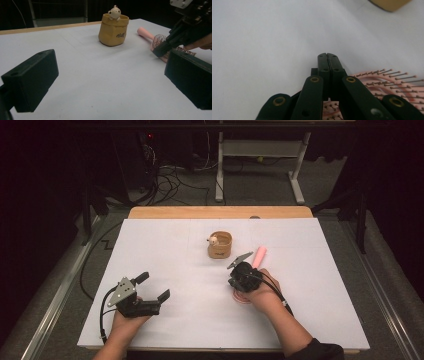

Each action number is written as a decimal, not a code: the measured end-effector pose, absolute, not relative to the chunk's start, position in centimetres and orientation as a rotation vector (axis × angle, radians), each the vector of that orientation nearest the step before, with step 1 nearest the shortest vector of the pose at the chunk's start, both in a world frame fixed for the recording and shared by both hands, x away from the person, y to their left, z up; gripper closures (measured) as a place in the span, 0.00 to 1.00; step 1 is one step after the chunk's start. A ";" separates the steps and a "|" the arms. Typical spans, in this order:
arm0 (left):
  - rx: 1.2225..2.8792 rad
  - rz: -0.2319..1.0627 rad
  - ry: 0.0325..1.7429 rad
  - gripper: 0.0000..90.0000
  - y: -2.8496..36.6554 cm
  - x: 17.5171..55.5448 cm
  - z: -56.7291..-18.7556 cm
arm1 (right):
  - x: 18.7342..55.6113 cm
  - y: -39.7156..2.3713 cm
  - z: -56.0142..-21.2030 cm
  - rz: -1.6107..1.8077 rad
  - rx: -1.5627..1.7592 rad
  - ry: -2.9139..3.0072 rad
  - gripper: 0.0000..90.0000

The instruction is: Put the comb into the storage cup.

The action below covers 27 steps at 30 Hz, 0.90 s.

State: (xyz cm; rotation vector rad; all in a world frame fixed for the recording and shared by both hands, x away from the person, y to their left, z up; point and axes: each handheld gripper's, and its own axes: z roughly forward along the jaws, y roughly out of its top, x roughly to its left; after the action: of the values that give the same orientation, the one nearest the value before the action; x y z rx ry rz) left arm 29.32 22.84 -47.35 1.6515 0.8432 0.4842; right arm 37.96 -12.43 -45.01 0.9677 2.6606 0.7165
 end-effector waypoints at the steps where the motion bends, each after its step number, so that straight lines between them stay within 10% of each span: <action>1: 1.652 0.484 0.844 0.00 22.8 29.3 -47.4 | 37.7 -12.8 -45.0 0.712 0.969 2.661 1.00; 27: 1.679 0.492 0.854 0.00 22.6 29.4 -47.5 | 32.7 -20.6 -44.4 0.697 1.003 2.528 1.00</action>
State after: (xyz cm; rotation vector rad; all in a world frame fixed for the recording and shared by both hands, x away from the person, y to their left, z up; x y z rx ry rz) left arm 29.38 22.64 -47.49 1.6788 0.8538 0.4916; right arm 32.75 -20.58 -44.40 1.0033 2.5276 0.6973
